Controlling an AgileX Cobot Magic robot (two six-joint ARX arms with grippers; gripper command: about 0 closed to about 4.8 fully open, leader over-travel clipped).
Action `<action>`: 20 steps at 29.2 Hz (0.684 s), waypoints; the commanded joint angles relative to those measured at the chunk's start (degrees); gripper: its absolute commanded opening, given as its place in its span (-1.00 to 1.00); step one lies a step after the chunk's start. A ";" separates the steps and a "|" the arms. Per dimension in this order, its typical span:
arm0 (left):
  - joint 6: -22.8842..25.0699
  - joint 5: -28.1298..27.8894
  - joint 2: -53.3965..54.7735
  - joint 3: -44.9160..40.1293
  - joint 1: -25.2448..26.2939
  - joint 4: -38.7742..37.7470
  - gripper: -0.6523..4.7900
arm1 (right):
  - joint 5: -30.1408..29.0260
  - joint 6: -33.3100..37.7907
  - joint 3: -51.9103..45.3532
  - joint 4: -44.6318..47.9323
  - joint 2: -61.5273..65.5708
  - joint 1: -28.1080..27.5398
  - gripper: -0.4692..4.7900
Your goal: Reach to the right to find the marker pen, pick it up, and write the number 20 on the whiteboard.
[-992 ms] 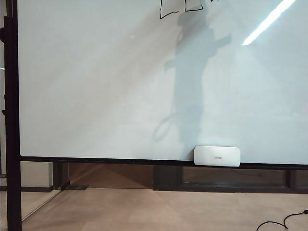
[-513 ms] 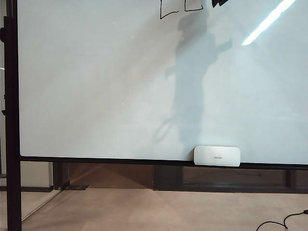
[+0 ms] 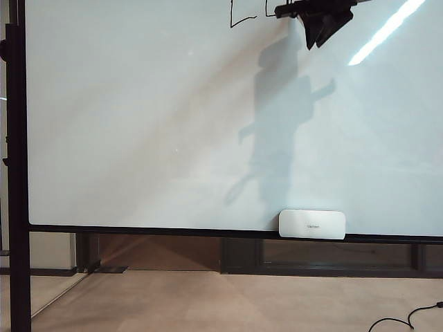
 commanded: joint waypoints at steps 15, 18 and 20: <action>7.06 -22.62 -10.43 8.41 -0.04 -26.49 -0.78 | -0.96 1.68 0.17 -5.40 -19.34 2.12 -0.83; 7.10 -27.34 -12.81 13.38 -0.04 -32.61 -0.78 | -0.92 1.79 0.13 -11.28 -25.92 2.12 -0.83; 7.43 -29.46 -14.93 15.96 -0.04 -35.89 -0.78 | -0.92 1.86 0.11 -14.53 -30.62 2.10 -0.83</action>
